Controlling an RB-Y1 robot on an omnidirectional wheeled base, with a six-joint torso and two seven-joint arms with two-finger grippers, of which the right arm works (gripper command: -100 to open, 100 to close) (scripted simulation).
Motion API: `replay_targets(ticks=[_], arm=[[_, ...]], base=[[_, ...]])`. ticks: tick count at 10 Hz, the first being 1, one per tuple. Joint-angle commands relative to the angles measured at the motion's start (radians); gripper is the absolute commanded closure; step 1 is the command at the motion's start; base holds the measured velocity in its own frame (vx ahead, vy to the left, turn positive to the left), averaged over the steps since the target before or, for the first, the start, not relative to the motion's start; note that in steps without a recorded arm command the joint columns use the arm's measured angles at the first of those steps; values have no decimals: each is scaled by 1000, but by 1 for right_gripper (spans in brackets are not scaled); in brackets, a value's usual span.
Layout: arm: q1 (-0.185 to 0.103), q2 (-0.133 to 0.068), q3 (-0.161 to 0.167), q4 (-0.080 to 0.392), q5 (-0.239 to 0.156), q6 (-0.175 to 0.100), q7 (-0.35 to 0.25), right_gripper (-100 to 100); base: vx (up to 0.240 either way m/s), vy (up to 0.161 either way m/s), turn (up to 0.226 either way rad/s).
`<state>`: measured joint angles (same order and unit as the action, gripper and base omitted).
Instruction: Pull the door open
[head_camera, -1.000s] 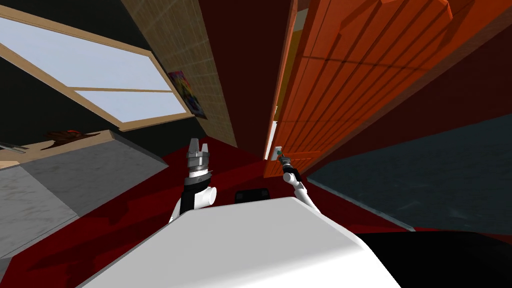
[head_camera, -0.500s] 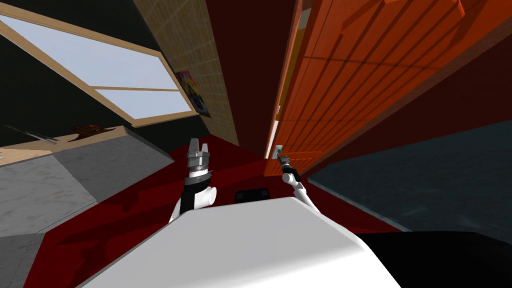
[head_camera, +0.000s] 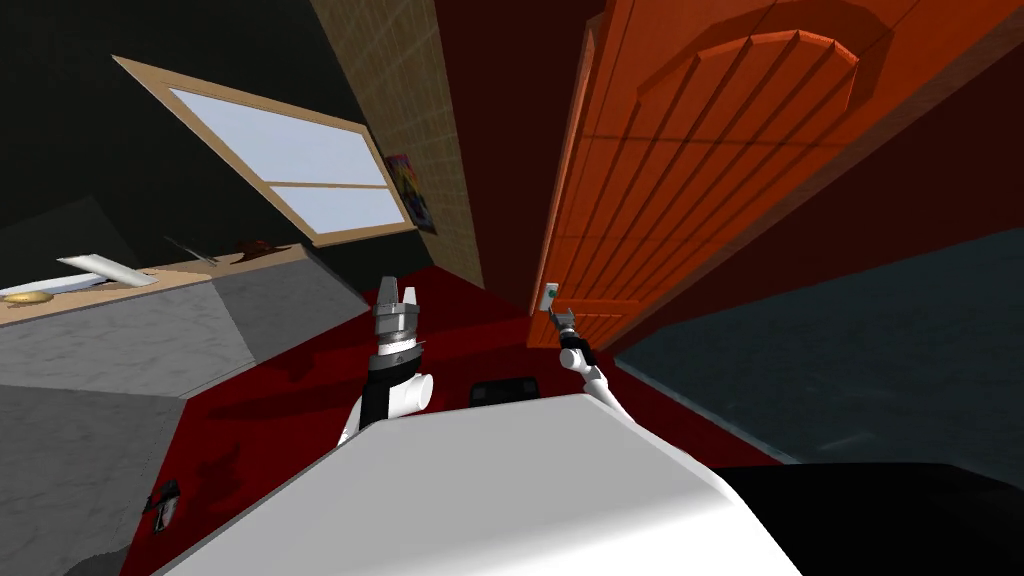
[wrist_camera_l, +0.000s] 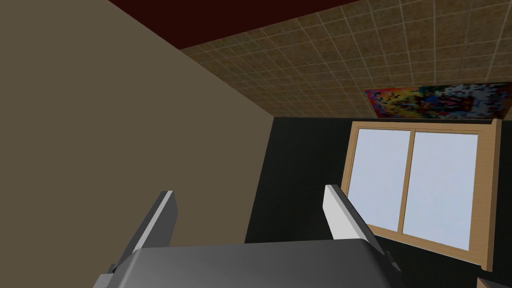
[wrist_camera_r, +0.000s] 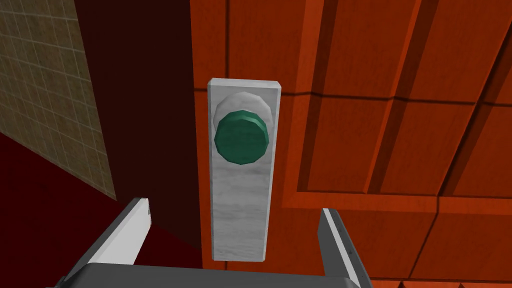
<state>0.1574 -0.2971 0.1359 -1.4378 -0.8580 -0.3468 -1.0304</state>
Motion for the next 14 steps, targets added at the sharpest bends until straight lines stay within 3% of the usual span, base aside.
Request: replay_targets(ticks=[1, 2, 3, 5, 8, 9, 10, 14], arm=[[5, -5, 26, -3, 7, -28, -10, -100], [-1, -2, 15, 1, 4, -14, -4, -100], [-4, -29, -4, 28, -4, -33, -34, -100], [-6, -44, -16, 43, -9, -42, -51, -100], [-13, -94, -55, 92, -24, -72, -105, -100], [-15, -96, -40, 94, -20, -72, -105, -100], [-15, -96, -40, 94, -20, -72, -105, 100], [-15, -96, -40, 94, -20, -72, -105, 100]], base=[[-183, -117, 180], [-78, -52, 37], [117, 55, 261], [175, 38, 126], [190, 2, 212], [93, -20, 45], [-10, -2, -59], [-23, -1, -1]])
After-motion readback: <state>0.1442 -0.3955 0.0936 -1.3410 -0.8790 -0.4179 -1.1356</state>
